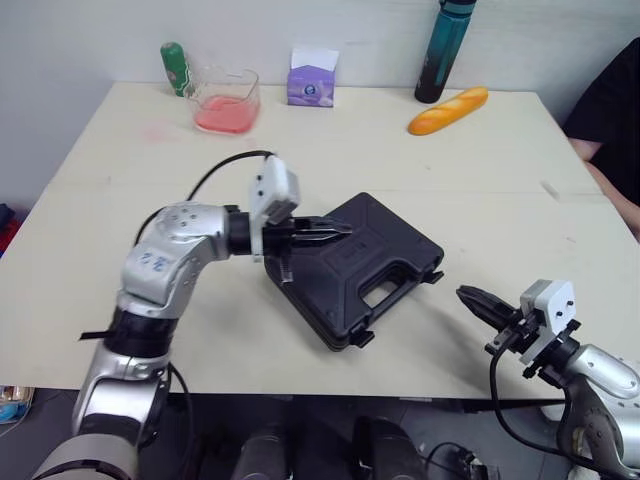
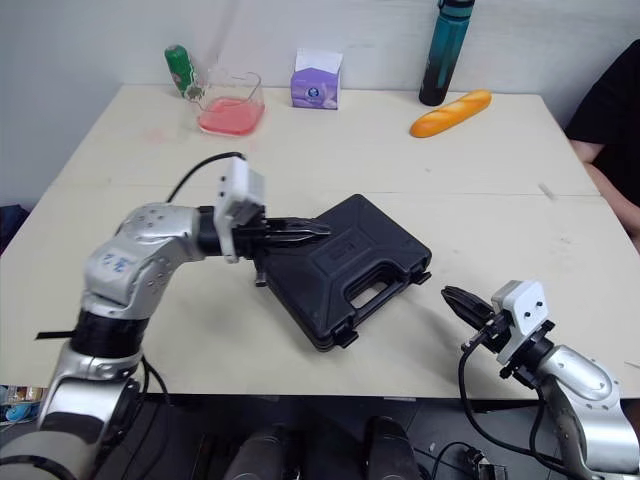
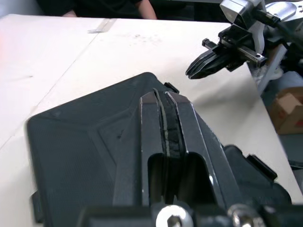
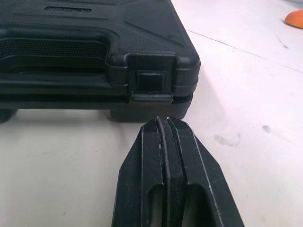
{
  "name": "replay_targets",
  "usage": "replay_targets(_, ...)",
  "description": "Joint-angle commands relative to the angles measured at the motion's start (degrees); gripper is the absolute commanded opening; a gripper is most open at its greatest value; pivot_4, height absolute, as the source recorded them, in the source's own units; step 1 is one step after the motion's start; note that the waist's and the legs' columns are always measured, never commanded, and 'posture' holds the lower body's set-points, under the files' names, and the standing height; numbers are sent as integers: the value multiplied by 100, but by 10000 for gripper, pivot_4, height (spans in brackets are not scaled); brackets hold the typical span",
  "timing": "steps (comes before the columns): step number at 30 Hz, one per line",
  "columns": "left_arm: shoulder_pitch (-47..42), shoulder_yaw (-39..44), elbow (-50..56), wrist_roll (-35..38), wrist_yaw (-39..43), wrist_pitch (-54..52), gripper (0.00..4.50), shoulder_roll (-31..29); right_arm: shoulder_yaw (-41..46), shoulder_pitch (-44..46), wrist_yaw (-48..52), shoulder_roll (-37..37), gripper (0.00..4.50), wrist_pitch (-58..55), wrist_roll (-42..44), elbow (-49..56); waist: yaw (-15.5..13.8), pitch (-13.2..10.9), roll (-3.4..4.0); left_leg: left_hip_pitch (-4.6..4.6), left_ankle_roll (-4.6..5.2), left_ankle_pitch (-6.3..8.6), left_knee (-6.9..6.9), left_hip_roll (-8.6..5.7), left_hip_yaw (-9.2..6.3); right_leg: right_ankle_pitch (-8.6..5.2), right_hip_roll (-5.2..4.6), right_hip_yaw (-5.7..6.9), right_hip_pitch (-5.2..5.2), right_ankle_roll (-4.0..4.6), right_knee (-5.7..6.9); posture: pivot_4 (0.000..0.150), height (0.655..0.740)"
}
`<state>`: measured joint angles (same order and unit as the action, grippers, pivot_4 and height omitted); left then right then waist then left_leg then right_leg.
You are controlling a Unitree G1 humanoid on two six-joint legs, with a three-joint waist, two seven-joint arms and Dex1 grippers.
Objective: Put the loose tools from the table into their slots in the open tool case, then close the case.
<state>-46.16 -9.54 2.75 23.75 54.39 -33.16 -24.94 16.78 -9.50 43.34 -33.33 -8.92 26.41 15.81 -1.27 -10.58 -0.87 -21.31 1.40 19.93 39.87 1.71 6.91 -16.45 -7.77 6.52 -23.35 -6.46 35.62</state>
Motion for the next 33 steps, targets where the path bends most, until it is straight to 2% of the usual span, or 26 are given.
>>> replay_targets(1,-474,-426,-477,-393,-94,218,0,381,21,-26,-115,67,350,8,34,326,-8,0,0,0,0,0,1,0,1,0,2,-3,0,0,0,1500,7400)
replay_targets(9,-1189,-1177,-2222,-1407,-424,1043,0,1584,-110,12,-264,135,350,0,-66,296,-10,0,0,-4,0,1,2,-3,2,1,8,-4,-4,0,-5,1500,7400)
replay_targets(16,-1433,-1185,-3515,-1966,-787,1562,0,2158,-193,-48,-347,226,350,68,-246,246,-2,0,0,-6,1,1,3,2,3,1,7,-6,-9,1,-12,1500,7400)
replay_targets(22,-1164,-1499,-4408,-2508,-786,1591,0,2196,-242,-130,-435,278,350,56,-347,258,-14,1,-1,-1,6,4,7,7,1,0,-3,-5,-4,1,-16,1500,7400)
replay_targets(27,-795,-1753,-4222,-2672,-341,1548,0,2025,-290,-100,-519,308,350,-5,-405,240,-7,58,0,10,8,6,5,10,-2,-1,-4,-4,4,4,-18,1500,7400)
replay_targets(33,-760,-1718,-4156,-2754,-309,1451,0,2042,-425,43,-631,311,350,-181,-504,164,-10,103,-10,18,12,13,7,12,-6,-3,-6,-1,17,7,-22,1500,7400)
